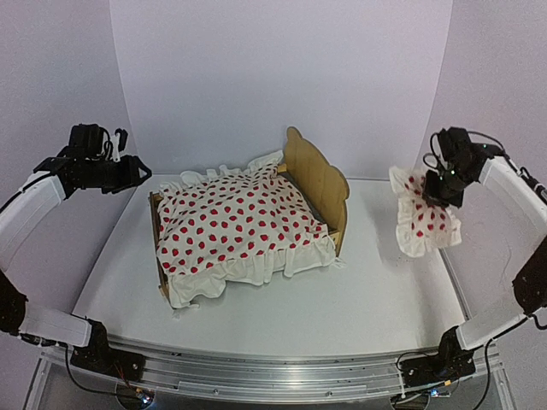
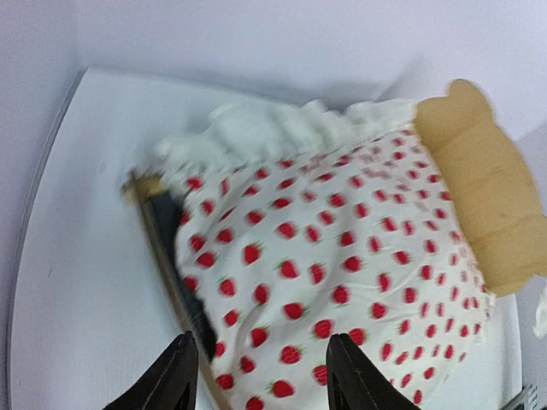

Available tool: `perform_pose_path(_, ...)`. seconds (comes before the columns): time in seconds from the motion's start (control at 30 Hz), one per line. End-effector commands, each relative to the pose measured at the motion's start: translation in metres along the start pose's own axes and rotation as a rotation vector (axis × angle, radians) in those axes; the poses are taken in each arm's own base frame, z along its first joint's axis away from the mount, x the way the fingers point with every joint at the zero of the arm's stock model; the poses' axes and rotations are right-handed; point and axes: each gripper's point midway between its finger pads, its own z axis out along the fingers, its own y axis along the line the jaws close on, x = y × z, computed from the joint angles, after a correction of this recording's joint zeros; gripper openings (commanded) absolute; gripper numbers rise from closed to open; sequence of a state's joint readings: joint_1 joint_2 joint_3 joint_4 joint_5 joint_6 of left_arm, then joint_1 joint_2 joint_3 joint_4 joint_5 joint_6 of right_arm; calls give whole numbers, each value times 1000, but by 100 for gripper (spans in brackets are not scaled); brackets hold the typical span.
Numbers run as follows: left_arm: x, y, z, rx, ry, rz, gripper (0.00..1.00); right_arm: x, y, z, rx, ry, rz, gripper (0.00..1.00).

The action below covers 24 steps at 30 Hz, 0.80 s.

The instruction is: Set up the pet bed

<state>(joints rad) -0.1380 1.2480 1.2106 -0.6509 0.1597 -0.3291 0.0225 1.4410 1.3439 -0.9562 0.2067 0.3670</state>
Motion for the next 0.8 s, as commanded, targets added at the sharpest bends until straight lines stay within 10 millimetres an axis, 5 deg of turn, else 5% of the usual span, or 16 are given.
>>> perform_pose_path(0.0, -71, -102, -62, 421, -349, 360, 52, -45, 90, -117, -209, -327, -162, 0)
perform_pose_path(0.1, -60, -164, -92, 628, -425, 573, 58, -46, 161, -180, -373, -488, -288, 0)
perform_pose_path(0.17, -44, -203, -109, 728, -470, 718, 65, -28, 219, -219, -524, -581, -393, 0)
perform_pose_path(0.3, -28, -245, -132, 920, -487, 760, 82, 19, 313, -272, -740, -689, -558, 0)
perform_pose_path(0.4, -31, -263, -129, 974, -453, 710, 99, 49, 366, -286, -850, -702, -597, 0)
perform_pose_path(0.53, -37, -276, -132, 1038, -437, 623, 100, 79, 415, -289, -963, -678, -634, 0)
perform_pose_path(0.7, -46, -275, -124, 1013, -416, 530, 99, 99, 441, -294, -1061, -637, -661, 0)
perform_pose_path(0.73, -46, -273, -117, 989, -396, 511, 94, 101, 444, -295, -1075, -633, -663, 0)
perform_pose_path(0.77, -44, -270, -106, 954, -361, 494, 79, 104, 446, -295, -1087, -627, -674, 0)
